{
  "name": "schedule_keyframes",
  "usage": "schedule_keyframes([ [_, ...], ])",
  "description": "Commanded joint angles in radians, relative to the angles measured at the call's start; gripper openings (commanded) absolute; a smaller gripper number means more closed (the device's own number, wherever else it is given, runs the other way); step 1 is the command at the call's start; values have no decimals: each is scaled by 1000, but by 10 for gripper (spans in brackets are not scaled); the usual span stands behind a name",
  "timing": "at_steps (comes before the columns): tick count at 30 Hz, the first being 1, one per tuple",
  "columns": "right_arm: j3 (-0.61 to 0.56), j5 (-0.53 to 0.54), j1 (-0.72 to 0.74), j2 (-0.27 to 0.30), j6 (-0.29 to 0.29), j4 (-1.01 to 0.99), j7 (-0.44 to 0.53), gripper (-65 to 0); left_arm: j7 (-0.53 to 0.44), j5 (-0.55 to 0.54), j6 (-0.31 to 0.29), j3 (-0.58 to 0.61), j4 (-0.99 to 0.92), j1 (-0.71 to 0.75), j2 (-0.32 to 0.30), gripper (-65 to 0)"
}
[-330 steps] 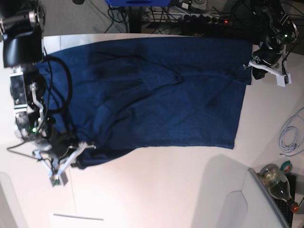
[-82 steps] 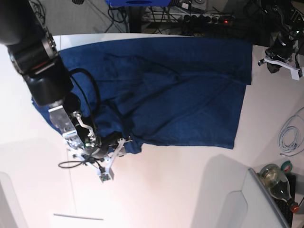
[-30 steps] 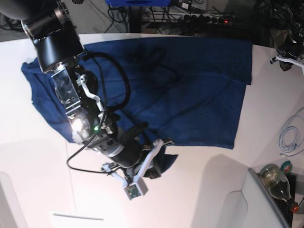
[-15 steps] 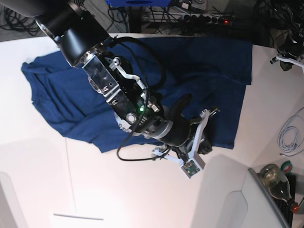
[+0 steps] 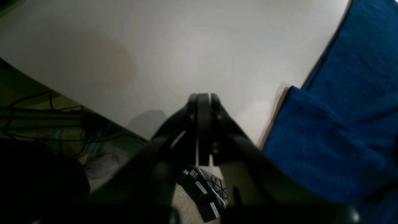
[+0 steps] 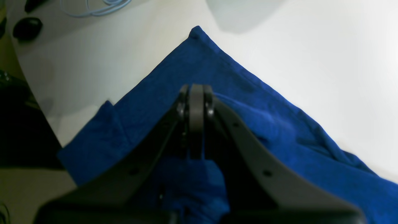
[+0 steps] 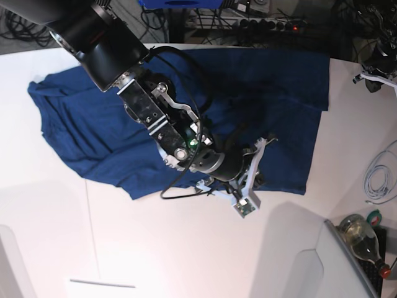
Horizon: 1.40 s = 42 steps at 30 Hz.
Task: Layout the t-shirt on the table in an organized manner, then fold the t-shirt properly
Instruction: 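Release the hem and return the right gripper to the shirt side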
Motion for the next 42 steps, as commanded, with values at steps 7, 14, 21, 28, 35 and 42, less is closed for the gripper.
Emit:
schedule_keyframes([
  [7, -131, 13, 19, -21, 4, 23, 29, -650, -16, -11, -5, -5, 16, 6, -19, -650],
  [14, -186, 13, 19, -21, 4, 22, 29, -650, -17, -17, -5, -5, 16, 24, -19, -650],
  [21, -187, 13, 18, -28, 5, 20, 27, -615, -17, -17, -5, -2, 18, 24, -16, -650],
  [28, -117, 11, 4, 91, -3, 218, -48, -240, -14, -18, -5, 4, 25, 21, -15, -650],
  [35, 434, 7, -105, 282, -4, 255, -73, -431, -14, -20, -6, 41, 90, 25, 20, -650],
  [42, 719, 7, -71, 367, 30, -85, -70, -639, -17, -9, 0, 262, 196, 55, 116, -650],
])
